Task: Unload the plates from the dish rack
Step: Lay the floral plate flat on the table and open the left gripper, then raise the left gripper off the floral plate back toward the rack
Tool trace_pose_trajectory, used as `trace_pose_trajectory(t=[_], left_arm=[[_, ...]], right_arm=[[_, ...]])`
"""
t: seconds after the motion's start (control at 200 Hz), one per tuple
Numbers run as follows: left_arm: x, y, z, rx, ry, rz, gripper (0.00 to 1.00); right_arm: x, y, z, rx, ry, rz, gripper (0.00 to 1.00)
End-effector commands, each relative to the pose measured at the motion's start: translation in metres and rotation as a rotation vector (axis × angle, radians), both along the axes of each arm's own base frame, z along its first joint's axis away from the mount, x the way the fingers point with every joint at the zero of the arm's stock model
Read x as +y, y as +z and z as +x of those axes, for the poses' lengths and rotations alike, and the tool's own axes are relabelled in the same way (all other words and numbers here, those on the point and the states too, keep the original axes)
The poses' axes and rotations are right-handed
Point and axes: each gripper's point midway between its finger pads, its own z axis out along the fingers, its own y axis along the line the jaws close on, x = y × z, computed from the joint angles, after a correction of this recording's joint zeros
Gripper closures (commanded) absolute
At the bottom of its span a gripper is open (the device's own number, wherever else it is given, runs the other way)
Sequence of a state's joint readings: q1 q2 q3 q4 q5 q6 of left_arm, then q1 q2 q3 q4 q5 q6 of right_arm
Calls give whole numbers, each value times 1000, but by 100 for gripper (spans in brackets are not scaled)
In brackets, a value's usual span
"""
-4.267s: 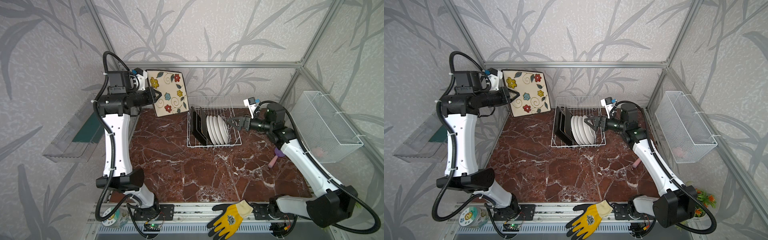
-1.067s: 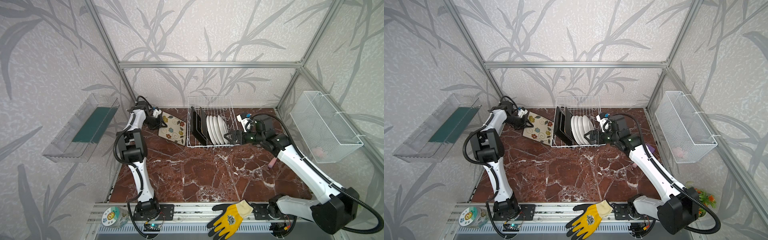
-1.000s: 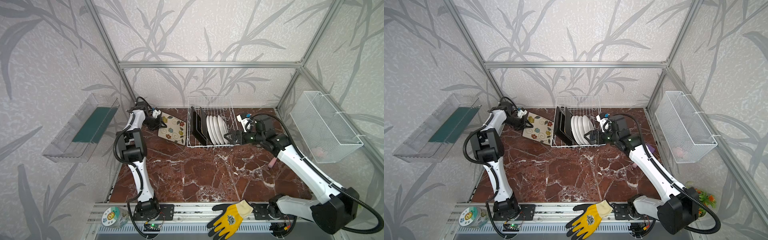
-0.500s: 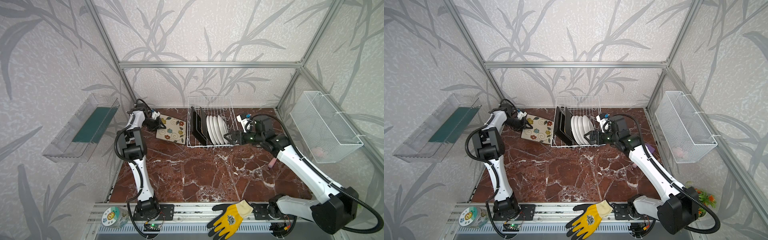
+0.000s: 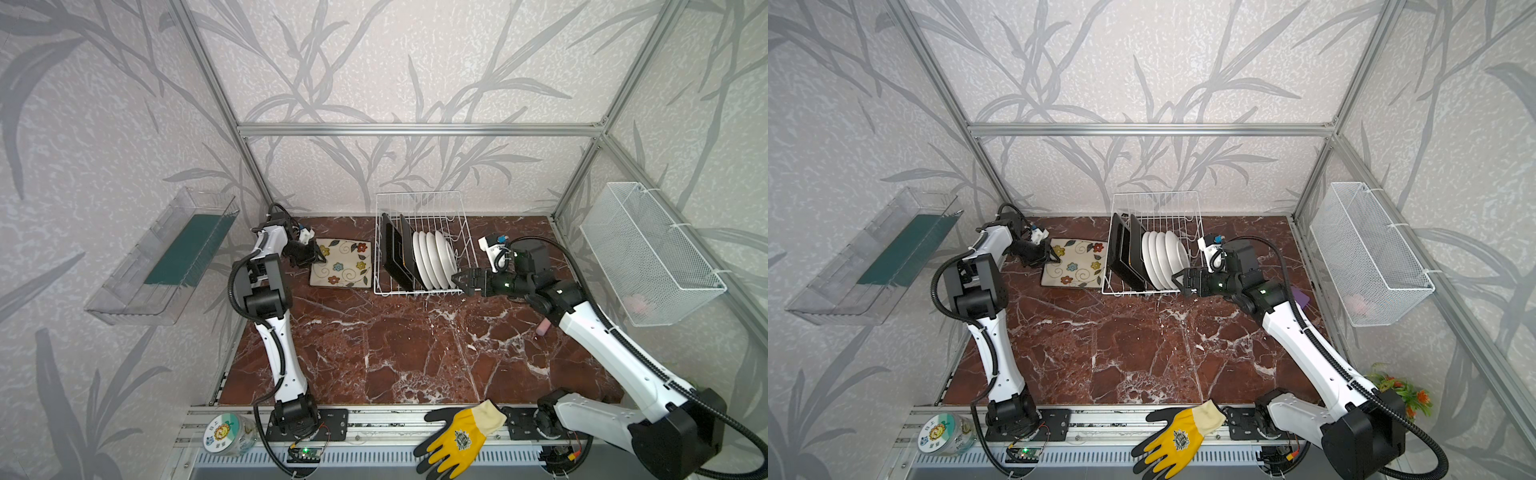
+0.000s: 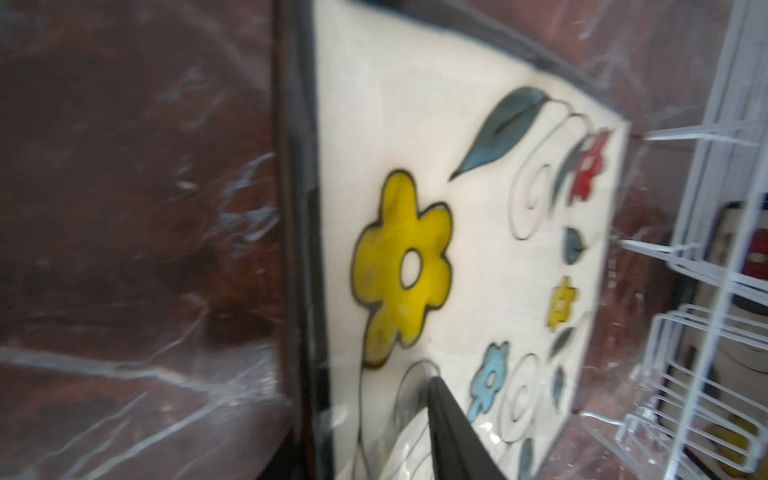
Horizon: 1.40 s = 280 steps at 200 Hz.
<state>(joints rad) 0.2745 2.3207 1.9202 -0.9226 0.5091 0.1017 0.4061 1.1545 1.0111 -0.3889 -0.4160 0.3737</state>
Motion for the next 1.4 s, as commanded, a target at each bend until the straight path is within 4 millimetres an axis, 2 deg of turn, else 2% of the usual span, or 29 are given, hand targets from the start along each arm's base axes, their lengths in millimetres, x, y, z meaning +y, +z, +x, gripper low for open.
trace_pose_trajectory(t=[0.0,0.225,0.415,0.59,0.655,0.775,0.845,0.895,1.11,1.395], left_arm=[[14,-32,-13,81,19,74,58],[19,-33,-13,84,40,94,46],[22,-23,-13,72,70,113,36],[26,1,-11,18,118,139,28],[26,12,-9,-13,136,140,18],[22,32,-7,-67,169,119,16],[16,45,-7,-100,181,88,15],[12,54,-7,-121,190,80,10],[-14,99,-12,-210,161,92,10],[-76,169,-20,-350,63,36,10]], right_arm=[[-1,7,1,-34,-15,13,1],[-3,6,-1,-41,-19,9,1],[-4,8,-1,-53,-19,1,1],[-6,9,-1,-65,-16,-17,1],[-7,12,-1,-74,-18,-23,1],[-7,16,-1,-84,-19,-21,1],[-7,17,-2,-87,-16,-18,1],[-7,18,-3,-87,-13,-20,1],[-9,27,-5,-106,-12,-26,1],[-11,30,-8,-106,-9,-31,1]])
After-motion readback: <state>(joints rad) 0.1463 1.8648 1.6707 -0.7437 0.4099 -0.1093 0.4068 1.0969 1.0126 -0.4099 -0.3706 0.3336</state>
